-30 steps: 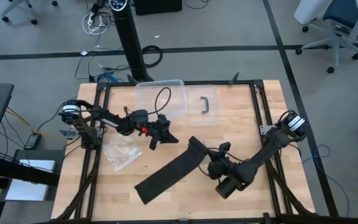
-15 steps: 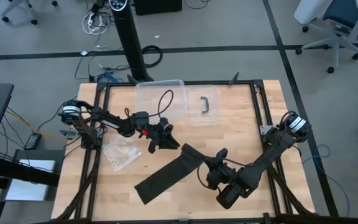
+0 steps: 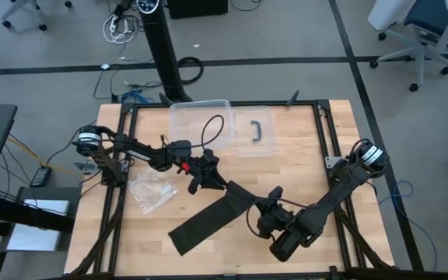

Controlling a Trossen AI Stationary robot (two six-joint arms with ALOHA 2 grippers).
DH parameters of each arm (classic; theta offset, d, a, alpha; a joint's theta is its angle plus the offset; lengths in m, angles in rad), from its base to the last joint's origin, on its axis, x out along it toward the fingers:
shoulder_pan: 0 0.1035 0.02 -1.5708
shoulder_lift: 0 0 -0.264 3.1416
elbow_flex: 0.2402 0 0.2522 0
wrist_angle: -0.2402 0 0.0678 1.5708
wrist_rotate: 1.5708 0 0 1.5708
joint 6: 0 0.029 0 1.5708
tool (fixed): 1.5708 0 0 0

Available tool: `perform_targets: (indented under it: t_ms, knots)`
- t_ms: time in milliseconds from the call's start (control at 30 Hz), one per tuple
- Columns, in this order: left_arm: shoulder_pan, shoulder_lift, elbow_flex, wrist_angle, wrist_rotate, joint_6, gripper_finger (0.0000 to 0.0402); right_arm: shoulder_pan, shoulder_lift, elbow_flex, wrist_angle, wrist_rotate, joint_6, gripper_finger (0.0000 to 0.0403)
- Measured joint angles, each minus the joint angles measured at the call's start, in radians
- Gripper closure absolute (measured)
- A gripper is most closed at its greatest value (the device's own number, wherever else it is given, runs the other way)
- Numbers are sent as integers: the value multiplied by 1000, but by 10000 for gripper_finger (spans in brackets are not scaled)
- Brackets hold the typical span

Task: Roll bandage
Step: Roll the black bandage

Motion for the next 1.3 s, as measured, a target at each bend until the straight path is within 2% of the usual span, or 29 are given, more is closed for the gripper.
perform_targets:
  t_ms: [533,733,1300]
  knots:
    - [20,0,-29,-22,12,-4,275,0,0,0,0,5,0,403]
    - [6,0,-30,27,-6,-26,275,0,0,0,0,5,-6,403]
    - [-12,5,-28,1,-49,-5,275,-1,-1,0,24,5,-49,403]
